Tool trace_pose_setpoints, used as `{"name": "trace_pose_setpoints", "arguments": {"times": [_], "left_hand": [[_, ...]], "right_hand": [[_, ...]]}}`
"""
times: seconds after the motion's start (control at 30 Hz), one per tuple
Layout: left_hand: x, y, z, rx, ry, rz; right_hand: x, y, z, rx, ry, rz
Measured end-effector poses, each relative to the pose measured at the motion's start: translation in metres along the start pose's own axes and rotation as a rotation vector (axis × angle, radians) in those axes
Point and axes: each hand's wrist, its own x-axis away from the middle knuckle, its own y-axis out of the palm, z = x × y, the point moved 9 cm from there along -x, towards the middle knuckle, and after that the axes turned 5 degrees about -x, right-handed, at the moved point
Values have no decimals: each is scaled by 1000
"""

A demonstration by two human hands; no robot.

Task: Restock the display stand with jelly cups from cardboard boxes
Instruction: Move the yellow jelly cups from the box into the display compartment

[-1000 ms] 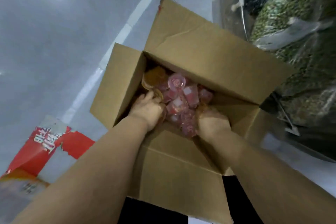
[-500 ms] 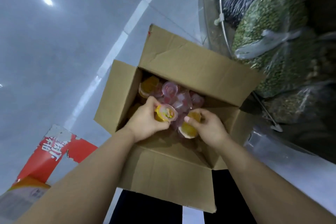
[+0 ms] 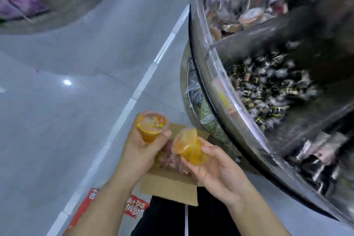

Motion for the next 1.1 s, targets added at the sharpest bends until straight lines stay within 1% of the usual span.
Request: {"name": "trace_pose_setpoints", "arguments": {"times": [0.1,0.17,0.23,0.3,0.37,0.43,0.5,0.53,0.63,0.73,0.8,0.93,1.0,1.1], "left_hand": [[13,17,107,28,167,-51],[24,36,160,66,254,-98],[36,60,201,90,325,-163],[49,90,232,77,385,-248],[60,119,255,76,399,-322],[68,149,274,62,431,-394],[75,178,289,19,459,-435],[77,190,296,-2,470,-436],[79,222,317,-89,533,-416],[77,254,332,-179,588,-405],[73,271,339,-212,605,-390],[59,302,353,-275,618,-363],[46,318,359,-328,609,-344],[27,338,370,-418,630,-296]], "right_hand": [[56,73,-44,-101,-108,-268],[95,106,-74,-86,-222,-390],[134,120,-108,-33,-365,-427],[165,126,-133,25,-425,-444],[194,131,-160,137,-500,-461],[220,128,-186,246,-598,-440],[245,120,-211,325,-682,-432],[256,112,-224,352,-728,-405],[291,80,-265,441,-881,-250],[325,62,-303,682,-1061,-39],[341,51,-323,801,-1151,89],[351,28,-359,965,-1232,381],[347,23,-373,1075,-1258,466],[339,20,-392,1173,-1289,531]]}}
